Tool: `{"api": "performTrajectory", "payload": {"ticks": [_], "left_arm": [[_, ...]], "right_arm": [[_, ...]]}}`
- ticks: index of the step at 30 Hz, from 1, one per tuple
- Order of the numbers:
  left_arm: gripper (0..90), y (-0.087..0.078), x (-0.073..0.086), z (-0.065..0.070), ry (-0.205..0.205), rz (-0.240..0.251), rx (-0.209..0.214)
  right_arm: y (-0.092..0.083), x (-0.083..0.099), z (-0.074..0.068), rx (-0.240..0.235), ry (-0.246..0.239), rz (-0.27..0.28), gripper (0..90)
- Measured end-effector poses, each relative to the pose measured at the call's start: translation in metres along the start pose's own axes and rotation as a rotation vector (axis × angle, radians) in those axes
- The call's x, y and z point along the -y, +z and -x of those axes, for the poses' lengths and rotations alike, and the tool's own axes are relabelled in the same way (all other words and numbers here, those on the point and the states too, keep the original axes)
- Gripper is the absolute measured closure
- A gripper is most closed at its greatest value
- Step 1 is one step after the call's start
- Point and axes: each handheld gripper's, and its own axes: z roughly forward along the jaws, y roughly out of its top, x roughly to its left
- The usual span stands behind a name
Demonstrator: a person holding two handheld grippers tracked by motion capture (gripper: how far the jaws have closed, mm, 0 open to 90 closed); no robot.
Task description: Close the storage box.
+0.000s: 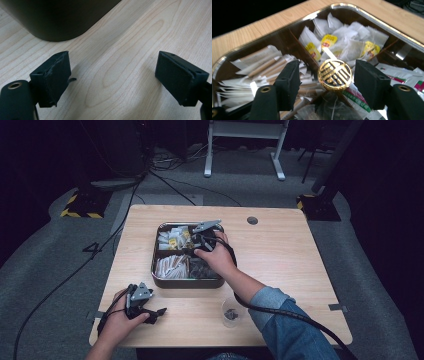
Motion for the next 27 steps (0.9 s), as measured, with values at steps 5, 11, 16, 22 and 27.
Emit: {"api": "performTrajectory", "payload": {"ticks": [5, 11, 16, 22, 27], "left_arm": [[13.6, 0.0, 0.0, -0.001, -0.001, 0.0, 0.004], [13.6, 0.0, 0.0, -0.002, -0.003, 0.001, 0.007], [13.7, 0.0, 0.0, -0.003, -0.005, 0.002, 0.009], [13.9, 0.0, 0.0, -0.002, -0.004, 0.002, 0.006], [14.4, 0.0, 0.0, -0.002, -0.009, 0.002, 0.006]], "right_arm": [[-0.015, -0.006, -0.005, -0.009, -0.037, 0.035, 36.8], [-0.039, -0.012, -0.007, -0.028, -0.053, 0.071, 35.7], [-0.06, -0.013, -0.004, -0.031, -0.065, 0.087, 34.7], [-0.086, -0.011, 0.002, -0.043, -0.068, 0.117, 34.5], [-0.107, -0.008, 0.007, -0.047, -0.069, 0.133, 34.5]]}}
